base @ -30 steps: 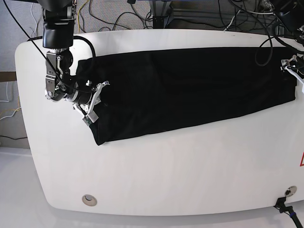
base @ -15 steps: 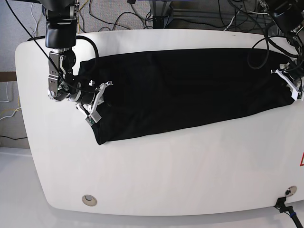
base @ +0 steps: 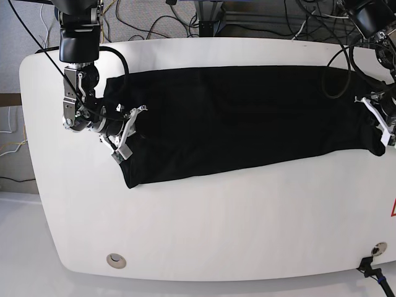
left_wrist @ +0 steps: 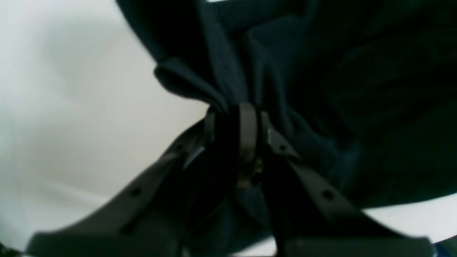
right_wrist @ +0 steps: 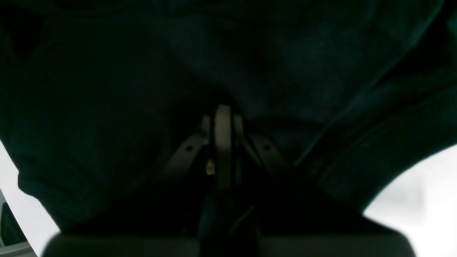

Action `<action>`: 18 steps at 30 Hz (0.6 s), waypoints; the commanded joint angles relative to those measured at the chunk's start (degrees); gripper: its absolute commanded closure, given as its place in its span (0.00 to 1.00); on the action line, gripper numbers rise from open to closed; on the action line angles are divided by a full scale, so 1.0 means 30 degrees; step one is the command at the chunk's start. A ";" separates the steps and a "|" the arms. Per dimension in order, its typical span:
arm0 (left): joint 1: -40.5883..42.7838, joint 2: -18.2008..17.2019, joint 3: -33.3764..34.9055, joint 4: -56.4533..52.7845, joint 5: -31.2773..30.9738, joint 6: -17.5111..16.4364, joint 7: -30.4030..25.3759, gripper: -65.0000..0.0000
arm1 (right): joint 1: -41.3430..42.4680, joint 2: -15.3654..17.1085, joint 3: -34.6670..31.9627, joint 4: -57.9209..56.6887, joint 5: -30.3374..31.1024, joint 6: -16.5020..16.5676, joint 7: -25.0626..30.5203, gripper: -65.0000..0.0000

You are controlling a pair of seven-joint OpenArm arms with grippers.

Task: Fold the T-shirt properly
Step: 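Release the shirt edge with the left gripper and raise it, then grasp the shirt's sleeve end with the left gripper and fold it inward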

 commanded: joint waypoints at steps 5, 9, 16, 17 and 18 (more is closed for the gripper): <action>-0.0092 0.2236 0.2716 0.4179 -0.0893 -0.0019 0.2622 0.99 | -0.0405 -0.0427 -0.0226 -0.0413 -0.2428 -0.0469 -0.2505 1.00; -0.0297 0.4287 0.4298 0.4384 -0.0893 -0.0019 0.3062 0.99 | -0.0405 -0.0574 -0.0226 -0.0413 -0.2428 -0.0469 -0.2505 1.00; -0.0619 0.7159 0.6818 0.4384 -0.0834 -0.0019 0.3003 0.99 | -0.0405 -0.0837 -0.0226 -0.0413 -0.2457 -0.0469 -0.2505 1.00; -0.0883 0.7481 0.7053 0.4384 -0.0834 -0.0019 0.3003 0.99 | -0.0405 -0.0837 -0.0226 -0.0413 -0.2457 -0.0469 -0.2505 1.00; -0.1118 0.7745 0.7170 0.4325 -0.0834 -0.0019 0.3003 0.99 | -0.0405 -0.0867 -0.0226 -0.0413 -0.2457 -0.0469 -0.2505 1.00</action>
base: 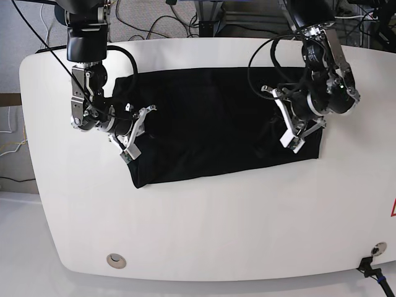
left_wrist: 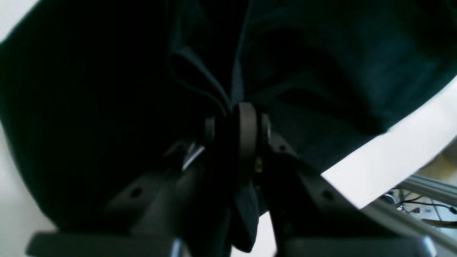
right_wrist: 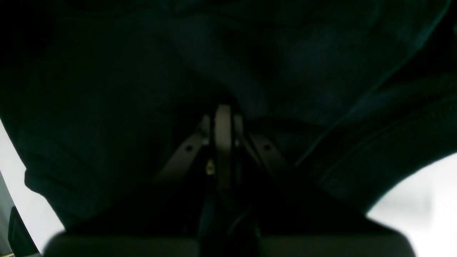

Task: Fold the T-shirt properly
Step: 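Grasp the shirt's sleeve end with the left gripper and fold it inward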

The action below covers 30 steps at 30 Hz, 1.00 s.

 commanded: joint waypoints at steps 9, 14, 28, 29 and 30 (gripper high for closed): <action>-0.1984 0.1902 0.0461 0.0223 -0.0222 -0.0026 -0.0231 0.99 | -0.0405 0.0066 -0.0219 -0.0398 -0.2304 -0.0469 -0.2607 1.00; -0.1954 0.2049 0.1281 0.0223 -0.0222 -0.0026 -0.0231 0.99 | -0.0405 0.0037 -0.0219 -0.0398 -0.2304 -0.0469 -0.2607 1.00; -0.1896 0.2078 0.2483 0.0223 -0.0310 -0.0026 -0.0202 0.54 | -0.0405 0.0007 -0.0219 -0.0398 -0.2304 -0.0469 -0.2607 1.00; -0.1896 0.2078 0.2483 0.0223 -0.0310 -0.0026 -0.0202 0.43 | -0.0405 0.0007 -0.0219 -0.0398 -0.2304 -0.0469 -0.2607 1.00; -0.1896 0.2049 0.2453 0.0223 -0.0310 -0.0026 -0.0202 0.34 | -0.0405 0.0037 -0.0219 -0.0398 -0.2304 -0.0469 -0.2607 1.00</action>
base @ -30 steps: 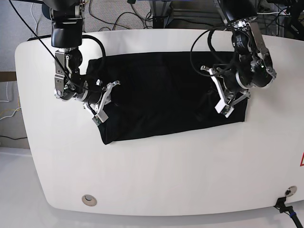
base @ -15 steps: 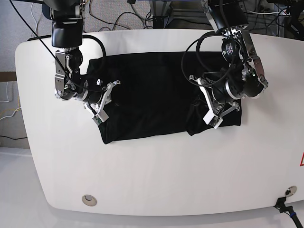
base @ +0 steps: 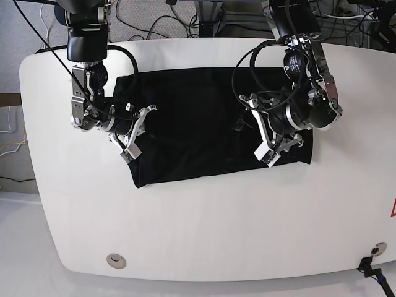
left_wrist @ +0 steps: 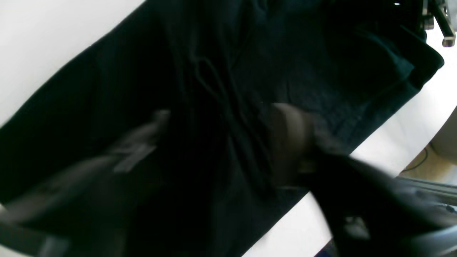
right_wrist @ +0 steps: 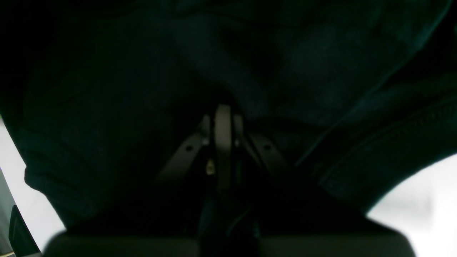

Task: Fold the T-shirt properly
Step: 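Grasp the shirt's sleeve end with the left gripper and fold it inward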

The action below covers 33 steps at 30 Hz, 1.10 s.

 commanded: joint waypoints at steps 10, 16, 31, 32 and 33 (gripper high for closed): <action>-0.1011 -0.0123 0.2232 0.0428 -0.3687 -0.0033 0.0223 0.14 | -0.0369 0.0058 -0.0219 -0.0398 -0.2304 -0.0477 -0.2586 1.00; -0.1157 -0.3142 0.1500 0.0399 -0.0610 -0.0033 -0.1139 0.14 | -0.0369 0.0088 -0.0219 -0.0398 -0.2304 -0.0477 -0.2586 1.00; 0.0366 -0.4665 0.4547 0.0281 0.7332 -0.0033 -0.4245 1.00 | -0.0369 0.0029 -0.0219 -0.0398 -0.2304 -0.0477 -0.2586 1.00; 0.0601 -0.4665 0.4811 0.0281 0.7654 -0.0033 -0.4421 1.00 | -0.0369 0.0029 -0.0219 -0.0398 -0.2304 -0.0477 -0.2586 1.00; 0.0777 -0.4665 0.4987 0.0281 0.7947 -0.0033 -0.4480 1.00 | -0.0369 0.0029 -0.0219 -0.0398 -0.2304 -0.0477 -0.2586 1.00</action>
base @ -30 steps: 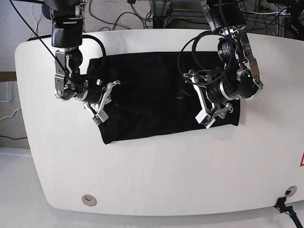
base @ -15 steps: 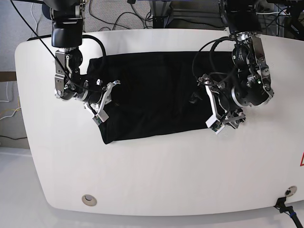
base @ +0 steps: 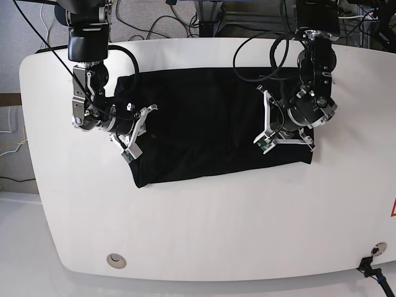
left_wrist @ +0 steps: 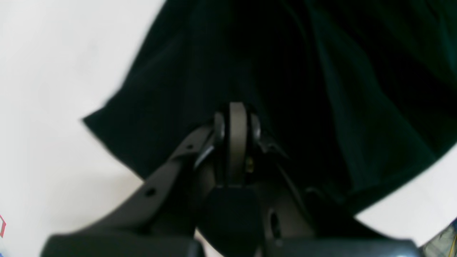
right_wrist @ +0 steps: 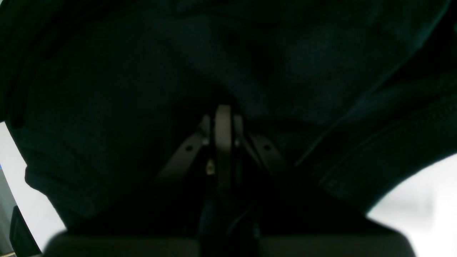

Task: Fold the T-shirt properly
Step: 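Grasp the shirt's sleeve end with the left gripper and fold it inward, then release the folded end and lift the left gripper away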

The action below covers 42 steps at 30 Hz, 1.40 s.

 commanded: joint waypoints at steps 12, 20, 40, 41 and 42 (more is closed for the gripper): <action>0.0978 0.0262 0.0463 -0.1469 0.0823 -0.0019 -0.0386 1.00 | -0.0398 0.0124 -0.0219 -0.0361 -0.2150 -0.0477 -0.2586 1.00; 0.0890 0.2254 0.0492 -0.1616 0.0794 -0.0019 -0.0386 1.00 | -0.0398 0.0124 -0.0219 -0.0361 -0.2150 -0.0477 -0.2615 1.00; 0.0333 0.2166 0.0756 0.0846 0.0764 -0.0019 -0.0386 1.00 | -0.0398 0.0124 -0.0160 -0.0303 -0.2238 -0.0477 -0.2644 1.00; 0.0304 0.1873 0.0053 0.0846 0.0764 -0.0019 -0.0386 1.00 | -0.0398 0.0212 -0.0160 -0.0303 -0.2267 -0.0477 -0.2644 1.00; 0.0304 0.1610 -0.0621 0.0846 0.0764 -0.0019 -0.0415 1.00 | -0.0398 0.0270 -0.0160 -0.0303 -0.2267 -0.0477 -0.2644 1.00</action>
